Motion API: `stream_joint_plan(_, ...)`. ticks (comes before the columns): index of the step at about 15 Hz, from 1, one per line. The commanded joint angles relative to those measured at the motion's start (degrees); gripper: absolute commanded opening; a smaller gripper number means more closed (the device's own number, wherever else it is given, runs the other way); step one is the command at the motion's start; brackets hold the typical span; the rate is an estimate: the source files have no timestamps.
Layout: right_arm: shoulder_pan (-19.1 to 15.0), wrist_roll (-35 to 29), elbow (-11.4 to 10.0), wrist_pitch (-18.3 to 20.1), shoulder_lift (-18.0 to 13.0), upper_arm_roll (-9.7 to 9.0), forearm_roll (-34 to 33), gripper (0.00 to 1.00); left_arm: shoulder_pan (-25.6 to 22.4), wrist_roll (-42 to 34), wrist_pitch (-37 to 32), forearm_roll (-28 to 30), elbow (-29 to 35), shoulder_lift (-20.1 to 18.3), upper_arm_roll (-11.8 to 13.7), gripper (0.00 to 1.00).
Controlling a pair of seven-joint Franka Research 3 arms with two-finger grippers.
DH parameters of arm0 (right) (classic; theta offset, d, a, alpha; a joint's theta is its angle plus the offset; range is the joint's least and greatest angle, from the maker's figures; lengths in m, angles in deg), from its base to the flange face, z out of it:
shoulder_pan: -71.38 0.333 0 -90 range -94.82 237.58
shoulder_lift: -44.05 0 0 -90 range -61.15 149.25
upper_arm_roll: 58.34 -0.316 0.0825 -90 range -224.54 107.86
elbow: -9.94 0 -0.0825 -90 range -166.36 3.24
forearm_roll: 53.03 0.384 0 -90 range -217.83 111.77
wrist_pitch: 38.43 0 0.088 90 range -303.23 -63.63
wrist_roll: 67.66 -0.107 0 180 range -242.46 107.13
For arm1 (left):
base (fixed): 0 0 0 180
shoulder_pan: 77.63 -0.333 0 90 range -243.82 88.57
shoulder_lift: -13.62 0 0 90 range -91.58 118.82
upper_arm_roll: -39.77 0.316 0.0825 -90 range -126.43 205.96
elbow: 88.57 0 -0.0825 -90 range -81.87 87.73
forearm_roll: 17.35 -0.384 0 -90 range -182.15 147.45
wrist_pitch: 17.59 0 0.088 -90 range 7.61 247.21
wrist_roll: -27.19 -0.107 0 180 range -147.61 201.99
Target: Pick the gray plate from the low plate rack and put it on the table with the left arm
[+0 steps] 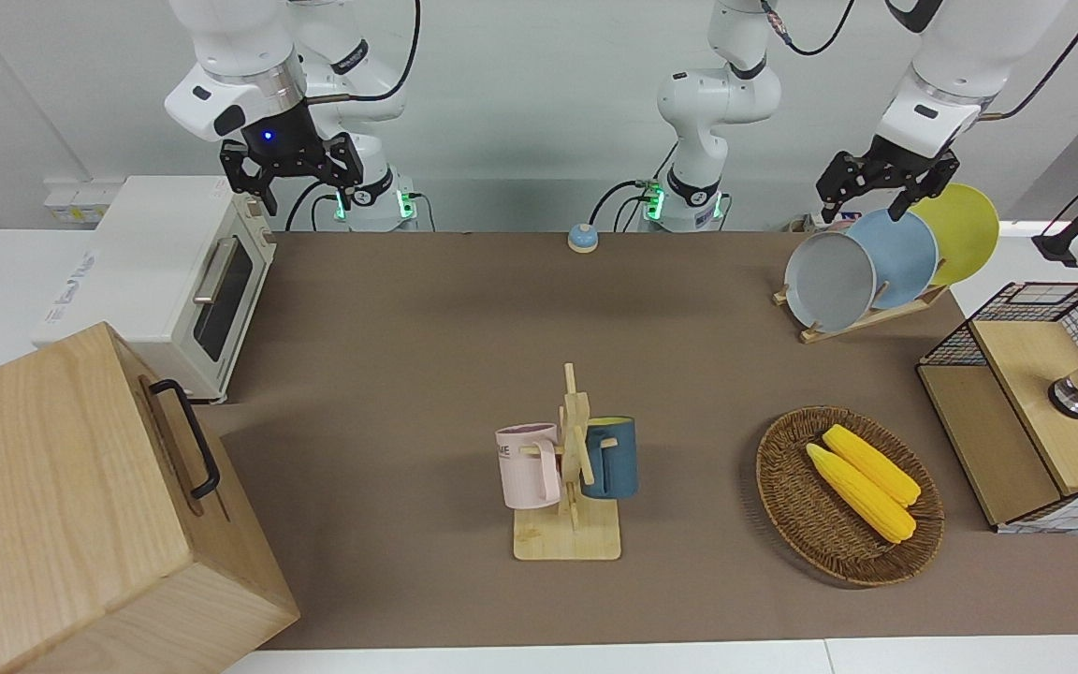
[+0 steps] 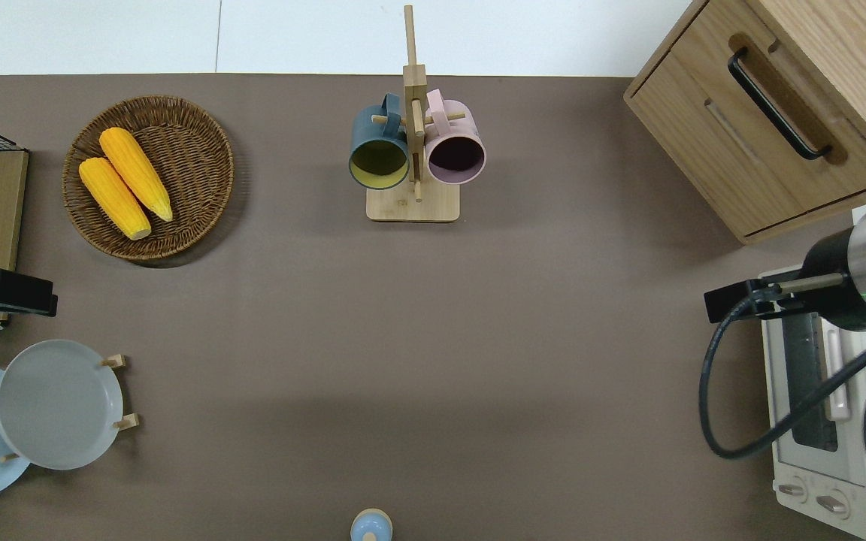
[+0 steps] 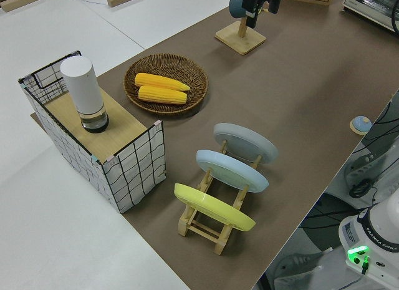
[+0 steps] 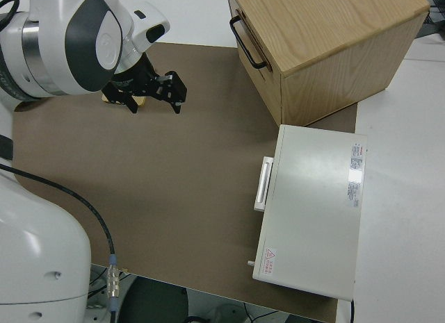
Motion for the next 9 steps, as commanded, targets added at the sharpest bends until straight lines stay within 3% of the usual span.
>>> stream_joint_plan(1,-0.6,0.1,0.3,0.8,-0.1,-0.24,0.6,0.987,0.0,-3.9,-0.2,-0.9,1.8,-1.5,0.5,0.99)
stream_joint_plan(6,-0.6,0.1,0.3,0.8,-0.1,-0.32,0.6,0.990,0.1,-6.3,1.4,-2.8,5.9,-3.2,4.1,0.99)
stream_joint_plan(9,-0.6,0.1,0.3,0.8,-0.1,-0.32,0.6,0.987,0.0,-7.1,4.1,-5.3,10.5,-5.3,4.5,0.99)
